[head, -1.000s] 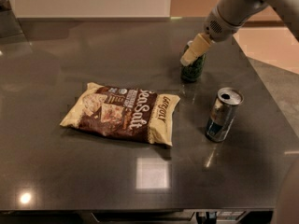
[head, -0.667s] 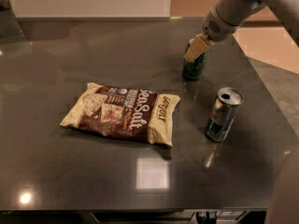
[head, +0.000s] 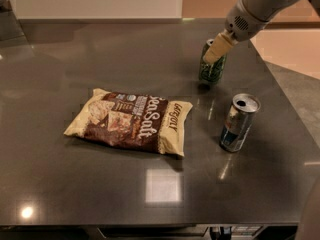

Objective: Move green can near redbull can

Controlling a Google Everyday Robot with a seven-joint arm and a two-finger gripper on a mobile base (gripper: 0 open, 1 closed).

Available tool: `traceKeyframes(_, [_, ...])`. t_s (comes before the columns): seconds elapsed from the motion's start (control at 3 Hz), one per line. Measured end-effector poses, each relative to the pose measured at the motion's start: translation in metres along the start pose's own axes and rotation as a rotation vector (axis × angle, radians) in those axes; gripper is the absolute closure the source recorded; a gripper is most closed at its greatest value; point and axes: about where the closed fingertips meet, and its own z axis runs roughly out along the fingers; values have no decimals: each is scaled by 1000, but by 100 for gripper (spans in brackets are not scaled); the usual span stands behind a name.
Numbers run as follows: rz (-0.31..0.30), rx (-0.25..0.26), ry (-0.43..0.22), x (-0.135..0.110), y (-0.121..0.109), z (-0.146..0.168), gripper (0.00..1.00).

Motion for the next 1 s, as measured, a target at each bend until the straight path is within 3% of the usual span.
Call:
traceKeyframes(0.33, [-41,-47,-10,13,16,-28,100])
traceKeyframes(0.67, [-40,-79,-11,31,36,-46,100])
traceKeyframes(1.0, [-61,-96,1,42,60,-43,100])
